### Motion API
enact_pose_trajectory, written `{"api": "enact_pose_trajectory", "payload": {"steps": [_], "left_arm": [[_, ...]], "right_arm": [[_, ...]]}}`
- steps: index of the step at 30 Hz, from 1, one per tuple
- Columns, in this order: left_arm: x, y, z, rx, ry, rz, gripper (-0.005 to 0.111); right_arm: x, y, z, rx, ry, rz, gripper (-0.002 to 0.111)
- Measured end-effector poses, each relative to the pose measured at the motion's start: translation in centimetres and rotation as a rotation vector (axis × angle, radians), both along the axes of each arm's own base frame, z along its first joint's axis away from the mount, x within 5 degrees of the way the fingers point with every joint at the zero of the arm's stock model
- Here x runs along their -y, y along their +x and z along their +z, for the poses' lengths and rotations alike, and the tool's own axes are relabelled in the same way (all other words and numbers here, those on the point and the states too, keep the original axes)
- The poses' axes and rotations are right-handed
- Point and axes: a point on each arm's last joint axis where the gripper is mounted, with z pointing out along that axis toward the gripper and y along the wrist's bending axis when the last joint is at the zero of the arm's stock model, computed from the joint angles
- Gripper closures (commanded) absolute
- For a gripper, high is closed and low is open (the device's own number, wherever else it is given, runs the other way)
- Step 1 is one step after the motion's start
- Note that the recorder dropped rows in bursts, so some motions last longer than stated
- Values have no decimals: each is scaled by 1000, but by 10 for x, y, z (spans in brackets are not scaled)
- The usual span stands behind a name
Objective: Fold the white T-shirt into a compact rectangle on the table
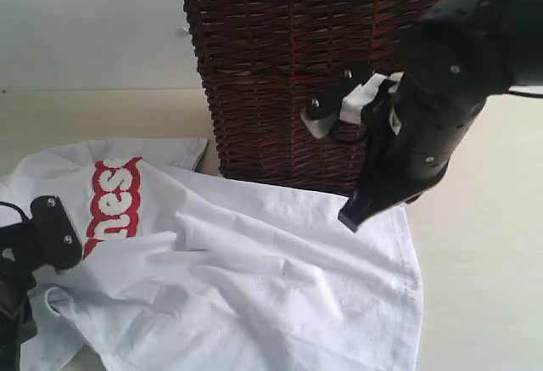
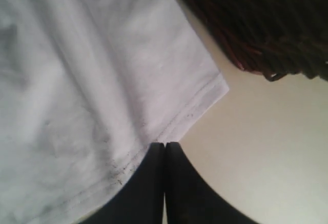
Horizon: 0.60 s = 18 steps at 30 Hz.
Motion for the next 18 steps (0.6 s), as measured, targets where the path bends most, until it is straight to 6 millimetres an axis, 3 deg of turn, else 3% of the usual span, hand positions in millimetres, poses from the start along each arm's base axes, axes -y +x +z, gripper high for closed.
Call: {"api": "enact_pose_trajectory", "payload": {"steps": [6, 12, 18], "left_arm": [[-8, -9, -24, -138, 107, -40, 107], [-19, -25, -32, -381, 247, -64, 107], [-21, -32, -31, -456, 275, -69, 107]], "right_arm": [[-5, -15, 35, 59, 155, 43, 108], [-6, -17, 38, 55, 183, 59, 108], [-6, -18, 38, 50, 185, 59, 108]]}}
